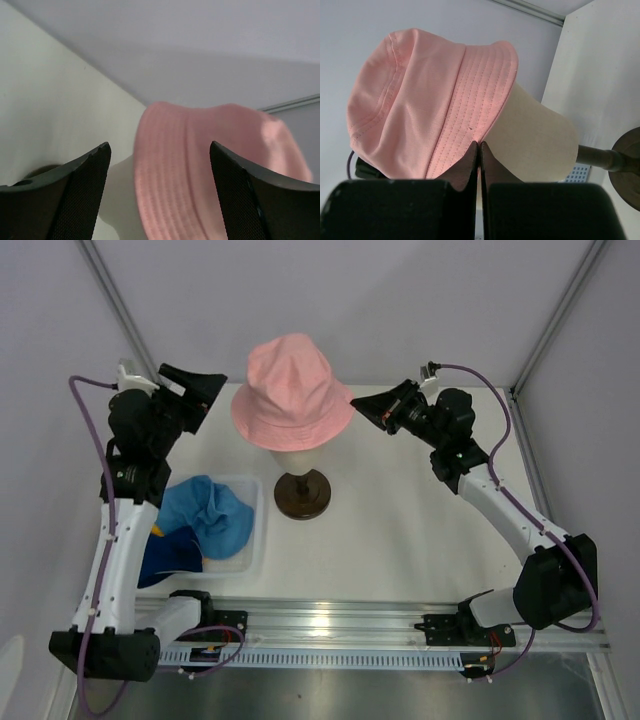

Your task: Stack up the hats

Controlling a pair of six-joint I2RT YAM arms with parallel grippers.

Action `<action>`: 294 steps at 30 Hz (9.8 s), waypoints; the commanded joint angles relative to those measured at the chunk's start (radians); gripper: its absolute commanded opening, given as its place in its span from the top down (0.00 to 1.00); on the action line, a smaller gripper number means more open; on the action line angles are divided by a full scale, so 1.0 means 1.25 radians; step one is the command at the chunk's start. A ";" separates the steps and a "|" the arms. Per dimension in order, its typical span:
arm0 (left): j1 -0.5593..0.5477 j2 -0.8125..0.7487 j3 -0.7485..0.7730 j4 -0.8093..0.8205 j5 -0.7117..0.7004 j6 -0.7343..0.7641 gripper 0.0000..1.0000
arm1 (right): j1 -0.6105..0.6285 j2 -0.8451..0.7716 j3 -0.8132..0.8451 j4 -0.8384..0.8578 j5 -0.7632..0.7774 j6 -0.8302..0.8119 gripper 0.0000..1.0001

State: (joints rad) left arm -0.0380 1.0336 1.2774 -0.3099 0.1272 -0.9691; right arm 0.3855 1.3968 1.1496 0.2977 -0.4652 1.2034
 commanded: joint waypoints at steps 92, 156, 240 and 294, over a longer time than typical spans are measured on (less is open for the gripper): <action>0.006 -0.340 -0.351 -0.393 -0.239 0.246 0.02 | -0.237 -0.374 -0.297 -0.355 -0.012 -0.537 0.01; 0.008 -0.462 0.042 -0.588 -0.251 0.320 0.99 | 0.136 -0.521 -0.143 -0.293 -0.141 -0.648 0.01; 0.010 -0.162 0.287 -0.152 0.040 0.125 0.99 | 0.425 0.290 0.750 -0.152 0.007 -0.422 1.00; -0.101 -0.088 0.134 -0.135 -0.146 0.049 0.01 | 0.143 -0.044 0.170 -0.059 0.281 -0.277 1.00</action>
State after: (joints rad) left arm -0.1902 1.0069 1.5700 -0.5705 -0.0235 -0.7208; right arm 0.5713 1.3781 1.3899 0.1642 -0.1654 0.8211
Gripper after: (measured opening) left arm 0.994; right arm 0.009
